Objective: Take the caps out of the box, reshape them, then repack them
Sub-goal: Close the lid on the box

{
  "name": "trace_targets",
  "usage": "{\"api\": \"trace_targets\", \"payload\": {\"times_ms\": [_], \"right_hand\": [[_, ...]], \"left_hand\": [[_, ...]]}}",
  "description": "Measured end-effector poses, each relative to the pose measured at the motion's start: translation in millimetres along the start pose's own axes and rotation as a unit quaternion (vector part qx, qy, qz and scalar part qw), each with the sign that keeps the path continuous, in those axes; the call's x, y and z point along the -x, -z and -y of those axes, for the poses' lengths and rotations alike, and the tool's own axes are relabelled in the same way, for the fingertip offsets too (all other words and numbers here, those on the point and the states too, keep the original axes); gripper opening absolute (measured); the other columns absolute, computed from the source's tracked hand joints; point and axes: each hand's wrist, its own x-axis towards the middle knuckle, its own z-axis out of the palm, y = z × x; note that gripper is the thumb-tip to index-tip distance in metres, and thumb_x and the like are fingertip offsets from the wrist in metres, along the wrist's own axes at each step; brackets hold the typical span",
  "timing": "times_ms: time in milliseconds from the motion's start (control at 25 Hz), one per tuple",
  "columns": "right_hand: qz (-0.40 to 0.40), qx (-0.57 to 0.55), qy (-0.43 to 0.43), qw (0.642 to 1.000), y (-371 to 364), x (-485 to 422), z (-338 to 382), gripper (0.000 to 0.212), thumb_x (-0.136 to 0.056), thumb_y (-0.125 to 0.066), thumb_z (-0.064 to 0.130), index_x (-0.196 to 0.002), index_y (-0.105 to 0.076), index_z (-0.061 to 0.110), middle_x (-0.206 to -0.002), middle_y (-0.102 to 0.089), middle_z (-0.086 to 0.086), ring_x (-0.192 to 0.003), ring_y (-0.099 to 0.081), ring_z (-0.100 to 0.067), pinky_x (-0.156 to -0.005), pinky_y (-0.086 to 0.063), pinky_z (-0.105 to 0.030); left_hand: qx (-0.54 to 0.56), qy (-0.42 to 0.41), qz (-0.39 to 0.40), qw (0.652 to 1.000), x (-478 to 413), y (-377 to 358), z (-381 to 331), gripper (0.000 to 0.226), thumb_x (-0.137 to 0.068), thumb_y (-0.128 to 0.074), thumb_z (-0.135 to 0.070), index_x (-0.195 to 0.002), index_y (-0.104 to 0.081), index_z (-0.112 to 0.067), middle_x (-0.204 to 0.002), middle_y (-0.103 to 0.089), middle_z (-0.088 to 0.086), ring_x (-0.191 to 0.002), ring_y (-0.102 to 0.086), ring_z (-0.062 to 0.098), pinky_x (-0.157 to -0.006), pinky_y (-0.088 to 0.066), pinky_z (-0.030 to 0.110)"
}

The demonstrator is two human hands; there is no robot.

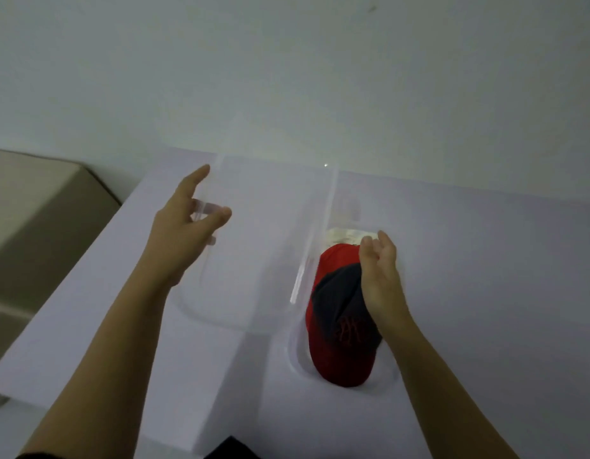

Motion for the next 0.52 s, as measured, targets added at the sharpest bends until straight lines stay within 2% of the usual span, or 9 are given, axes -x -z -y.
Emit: {"api": "trace_targets", "payload": {"times_ms": [80, 160, 200, 280, 360, 440, 520], "right_hand": [[0.019, -0.081, -0.046, 0.995, 7, 0, 11, 0.076, -0.084, -0.031, 0.064, -0.148, -0.012, 0.029, -0.148, -0.035, 0.002, -0.132, -0.043, -0.023, -0.111, -0.032, -0.041], [-0.001, -0.120, -0.032, 0.992, 26, 5, 10, 0.075, -0.083, -0.040, 0.058, -0.147, -0.014, 0.028, -0.134, -0.046, 0.004, -0.109, -0.062, -0.020, -0.096, -0.049, -0.038], [-0.025, -0.098, -0.027, 0.994, 36, 7, 3, 0.070, -0.088, -0.045, 0.049, -0.147, -0.015, 0.028, -0.132, -0.048, 0.004, -0.106, -0.064, -0.018, -0.092, -0.052, -0.036], [-0.060, -0.010, -0.045, 0.997, 47, 12, -22, 0.063, -0.095, -0.046, 0.037, -0.149, -0.016, 0.026, -0.143, -0.044, 0.000, -0.122, -0.054, -0.023, -0.101, -0.045, -0.039], [-0.073, 0.053, -0.082, 0.992, 50, 15, -53, 0.057, -0.098, -0.040, 0.031, -0.149, -0.016, 0.020, -0.153, -0.032, -0.003, -0.137, -0.036, -0.023, -0.111, -0.030, -0.035], [-0.084, 0.085, -0.099, 0.988, 46, 14, -75, 0.051, -0.101, -0.034, 0.025, -0.148, -0.019, 0.015, -0.155, -0.027, -0.006, -0.141, -0.027, -0.021, -0.112, -0.021, -0.028], [-0.079, 0.096, -0.089, 0.988, 44, 9, -82, 0.051, -0.101, -0.033, 0.024, -0.149, -0.017, 0.016, -0.155, -0.026, -0.004, -0.141, -0.027, -0.020, -0.110, -0.022, -0.026]], "left_hand": [[0.046, -0.008, 0.033, 0.998, 13, -22, -15, 0.061, -0.091, -0.058, -0.023, -0.141, -0.029, -0.044, -0.099, -0.058, -0.007, -0.073, -0.057, 0.015, -0.060, -0.045, 0.020], [0.061, 0.005, 0.064, 0.996, 26, -60, -13, 0.061, -0.093, -0.054, -0.023, -0.143, -0.025, -0.042, -0.103, -0.056, -0.003, -0.074, -0.056, 0.014, -0.061, -0.045, 0.021], [0.051, 0.013, 0.072, 0.996, 31, -80, -7, 0.059, -0.093, -0.052, -0.025, -0.143, -0.023, -0.039, -0.107, -0.055, -0.003, -0.075, -0.057, 0.014, -0.064, -0.047, 0.023], [0.020, 0.040, 0.081, 0.996, 38, -117, 15, 0.059, -0.093, -0.051, -0.032, -0.144, -0.022, -0.028, -0.125, -0.049, -0.003, -0.090, -0.060, 0.015, -0.076, -0.049, 0.027], [-0.003, 0.077, 0.103, 0.992, 39, -147, 41, 0.058, -0.093, -0.052, -0.034, -0.142, -0.027, -0.016, -0.139, -0.039, 0.002, -0.115, -0.054, 0.020, -0.084, -0.043, 0.026], [-0.033, 0.089, 0.119, 0.988, 39, -165, 60, 0.049, -0.095, -0.049, -0.027, -0.137, -0.033, -0.008, -0.141, -0.039, 0.010, -0.125, -0.047, 0.027, -0.088, -0.038, 0.024], [-0.052, 0.077, 0.122, 0.988, 39, -174, 72, 0.048, -0.098, -0.044, -0.024, -0.141, -0.030, -0.007, -0.144, -0.039, 0.012, -0.131, -0.041, 0.030, -0.097, -0.033, 0.025]]}}
